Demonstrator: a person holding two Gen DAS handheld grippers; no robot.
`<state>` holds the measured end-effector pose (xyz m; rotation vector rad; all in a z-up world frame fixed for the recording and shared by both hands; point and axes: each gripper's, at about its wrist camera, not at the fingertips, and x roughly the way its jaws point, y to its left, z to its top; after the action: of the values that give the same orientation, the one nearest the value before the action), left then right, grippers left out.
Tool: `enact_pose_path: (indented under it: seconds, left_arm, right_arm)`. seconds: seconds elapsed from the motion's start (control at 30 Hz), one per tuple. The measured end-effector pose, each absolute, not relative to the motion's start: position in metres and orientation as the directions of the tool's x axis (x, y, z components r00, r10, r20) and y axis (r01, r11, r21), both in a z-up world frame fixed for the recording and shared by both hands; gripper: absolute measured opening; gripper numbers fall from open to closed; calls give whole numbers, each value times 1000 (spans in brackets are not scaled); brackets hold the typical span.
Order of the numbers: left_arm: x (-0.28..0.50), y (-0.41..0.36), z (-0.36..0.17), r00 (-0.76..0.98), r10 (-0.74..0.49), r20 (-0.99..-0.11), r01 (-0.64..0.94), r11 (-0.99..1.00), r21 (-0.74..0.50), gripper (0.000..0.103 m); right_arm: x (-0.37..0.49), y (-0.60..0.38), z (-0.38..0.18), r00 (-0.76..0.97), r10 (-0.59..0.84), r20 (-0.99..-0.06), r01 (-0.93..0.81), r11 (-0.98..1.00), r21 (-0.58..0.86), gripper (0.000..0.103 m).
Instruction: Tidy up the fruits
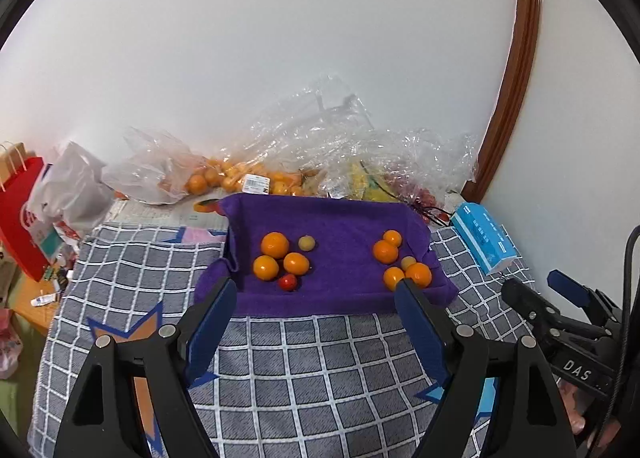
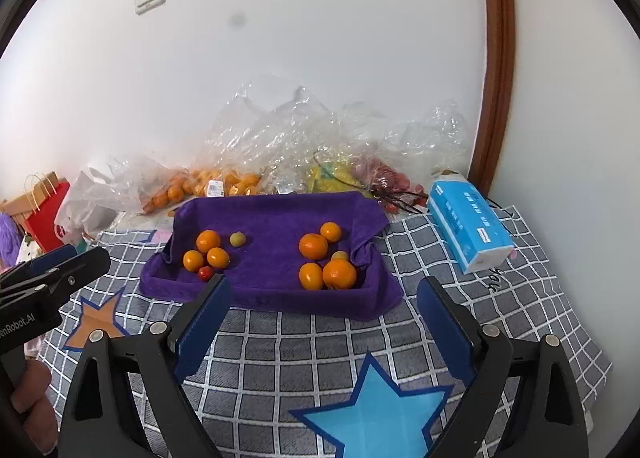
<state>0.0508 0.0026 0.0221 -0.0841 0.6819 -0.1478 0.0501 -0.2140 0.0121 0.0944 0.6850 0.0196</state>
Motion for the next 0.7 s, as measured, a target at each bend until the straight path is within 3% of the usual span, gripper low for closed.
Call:
enact_pose_path:
  seconds: [0.7]
  left_arm:
    - [26,2,32,793,-126,-596,87,992,-93,84]
  right_arm:
    - [24,-220,17,780,30,-625,38,995,94,96]
